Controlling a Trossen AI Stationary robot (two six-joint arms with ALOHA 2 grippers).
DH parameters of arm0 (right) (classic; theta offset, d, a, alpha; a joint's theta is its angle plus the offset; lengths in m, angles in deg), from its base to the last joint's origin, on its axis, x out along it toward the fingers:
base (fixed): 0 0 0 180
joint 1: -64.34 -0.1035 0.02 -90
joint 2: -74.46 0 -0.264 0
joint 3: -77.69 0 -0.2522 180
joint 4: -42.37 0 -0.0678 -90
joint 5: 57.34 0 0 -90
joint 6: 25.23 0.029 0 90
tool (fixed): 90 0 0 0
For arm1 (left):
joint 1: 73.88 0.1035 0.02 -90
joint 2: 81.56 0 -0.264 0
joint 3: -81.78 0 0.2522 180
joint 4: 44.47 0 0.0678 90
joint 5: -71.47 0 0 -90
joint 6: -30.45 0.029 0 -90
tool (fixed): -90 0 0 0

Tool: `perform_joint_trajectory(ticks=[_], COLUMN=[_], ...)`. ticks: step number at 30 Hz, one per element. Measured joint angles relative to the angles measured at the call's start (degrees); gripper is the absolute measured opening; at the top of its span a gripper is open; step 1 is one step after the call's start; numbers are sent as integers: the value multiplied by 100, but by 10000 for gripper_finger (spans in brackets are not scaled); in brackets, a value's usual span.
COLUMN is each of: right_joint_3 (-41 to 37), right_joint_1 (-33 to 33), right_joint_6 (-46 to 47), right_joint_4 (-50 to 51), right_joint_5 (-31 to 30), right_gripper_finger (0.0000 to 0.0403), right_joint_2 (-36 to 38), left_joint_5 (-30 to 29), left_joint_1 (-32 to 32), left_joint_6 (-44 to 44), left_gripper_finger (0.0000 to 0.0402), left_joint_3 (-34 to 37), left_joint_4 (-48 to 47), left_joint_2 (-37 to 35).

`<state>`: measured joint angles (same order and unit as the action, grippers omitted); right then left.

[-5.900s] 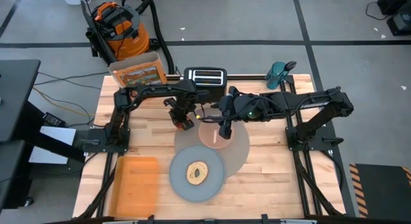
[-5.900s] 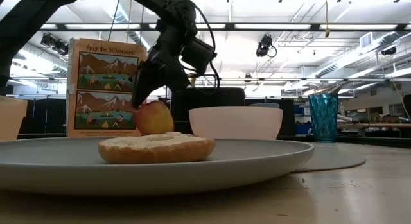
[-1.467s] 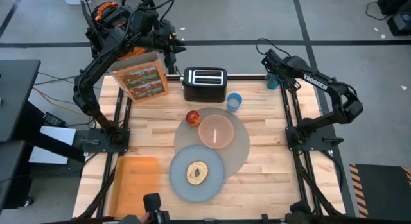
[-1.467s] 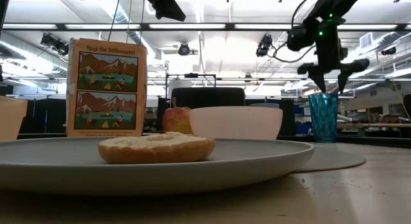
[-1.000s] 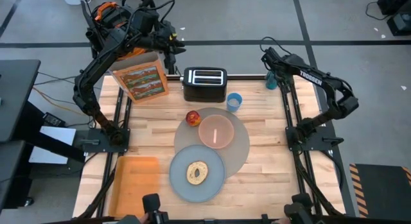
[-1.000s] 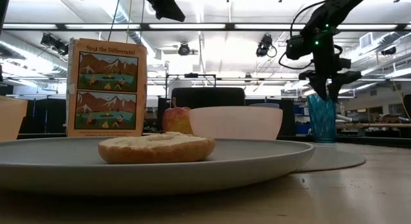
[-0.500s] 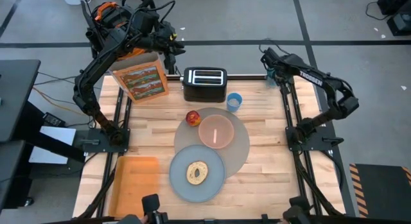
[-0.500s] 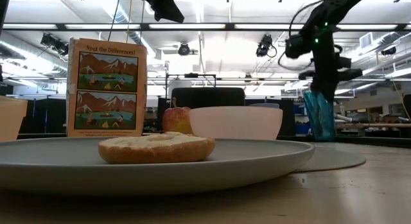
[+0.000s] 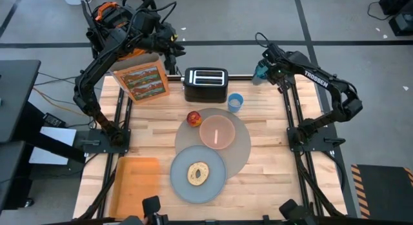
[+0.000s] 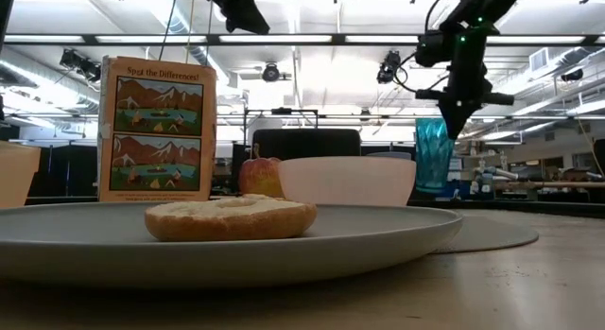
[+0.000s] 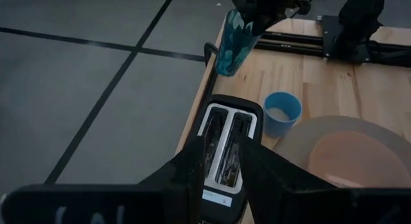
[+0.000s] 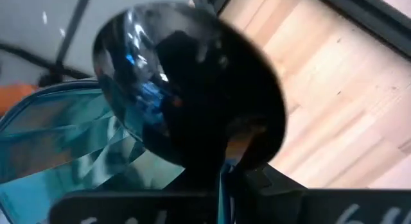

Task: Arrange a breakfast setting
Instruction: Put the black spoon on the right side of the light orange bowl on the gray placemat

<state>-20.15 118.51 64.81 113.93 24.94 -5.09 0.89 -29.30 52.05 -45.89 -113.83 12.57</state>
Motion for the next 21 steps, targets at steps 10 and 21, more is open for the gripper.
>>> perform_joint_trajectory(ticks=[10,21], right_joint_3=[-35,-37], right_joint_1=[201,-129], right_joint_6=[-1173,-1554], right_joint_4=[266,210], right_joint_5=[913,762], right_gripper_finger=[23,57], right_joint_2=[-211,-664], left_joint_5=[0,-2], left_joint_1=[-4,-2], left_joint_6=[-7,3], left_gripper_finger=[103,103], left_joint_3=[0,0], left_joint_4=[-67,-391], left_joint_2=[0,0])
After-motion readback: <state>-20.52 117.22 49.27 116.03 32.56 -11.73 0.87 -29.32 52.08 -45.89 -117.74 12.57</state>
